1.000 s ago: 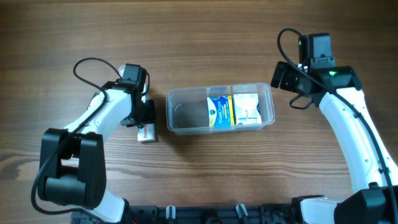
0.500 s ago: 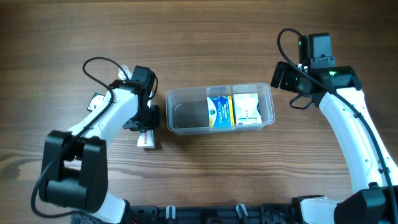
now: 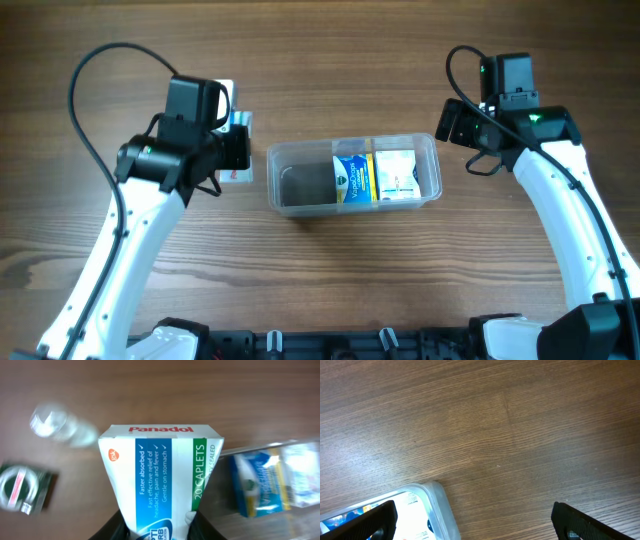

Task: Pack container
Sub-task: 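Lift the Panadol box and lower it into the container's left side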

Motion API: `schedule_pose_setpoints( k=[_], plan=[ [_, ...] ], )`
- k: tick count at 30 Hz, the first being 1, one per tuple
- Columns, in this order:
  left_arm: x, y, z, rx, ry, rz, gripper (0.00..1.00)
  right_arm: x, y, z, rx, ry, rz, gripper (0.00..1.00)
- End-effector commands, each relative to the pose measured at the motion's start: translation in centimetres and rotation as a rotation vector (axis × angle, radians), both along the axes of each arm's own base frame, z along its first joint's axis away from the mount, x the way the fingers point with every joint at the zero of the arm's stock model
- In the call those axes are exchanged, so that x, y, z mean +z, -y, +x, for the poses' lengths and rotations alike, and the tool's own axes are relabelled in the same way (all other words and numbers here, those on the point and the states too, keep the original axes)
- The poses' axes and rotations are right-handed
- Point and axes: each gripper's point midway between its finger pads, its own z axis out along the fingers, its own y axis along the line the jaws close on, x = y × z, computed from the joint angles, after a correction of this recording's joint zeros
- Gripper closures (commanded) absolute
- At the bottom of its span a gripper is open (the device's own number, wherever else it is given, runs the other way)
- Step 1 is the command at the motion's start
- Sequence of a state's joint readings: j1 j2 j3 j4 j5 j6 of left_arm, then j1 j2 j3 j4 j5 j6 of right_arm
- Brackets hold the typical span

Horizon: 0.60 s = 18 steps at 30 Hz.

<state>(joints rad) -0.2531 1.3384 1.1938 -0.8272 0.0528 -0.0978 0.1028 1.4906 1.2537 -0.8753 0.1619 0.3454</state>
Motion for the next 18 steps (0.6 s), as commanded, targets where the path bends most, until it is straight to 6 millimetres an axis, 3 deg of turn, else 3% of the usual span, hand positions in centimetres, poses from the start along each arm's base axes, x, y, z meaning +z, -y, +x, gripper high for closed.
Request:
schedule_pose_setpoints(
  k=[1,7,8,9,13,18],
  plan=[
    [1.8,4.1,-0.3,-0.294,0.117,0.044,0.72,0.0,0.4,0.3,-0.007,0.001,-0.015,0.0],
    [0.9,10.0,-1.0,-0.635,0.21,0.168,0.77,0.0,0.4,0.3,-0.007,0.001,-0.015,0.0],
    [0.3,11.2,-1.4,-0.715,0.218,0.204,0.69,0.0,0.4,0.3,-0.007,0.001,-0.015,0.0],
    [-0.1,11.8,-1.6,-0.76,0.221,0.223,0.66,0.0,0.4,0.3,-0.007,0.001,-0.015,0.0],
    [-2.2,13.0,-2.0,-0.885,0.201,0.284,0.65,0.0,0.4,0.3,-0.007,0.001,-0.015,0.0],
    [-5.3,12.7,-1.4,-0.961,0.144,0.371,0.72,0.0,0.4,0.3,-0.007,0.001,-0.015,0.0]
  ],
)
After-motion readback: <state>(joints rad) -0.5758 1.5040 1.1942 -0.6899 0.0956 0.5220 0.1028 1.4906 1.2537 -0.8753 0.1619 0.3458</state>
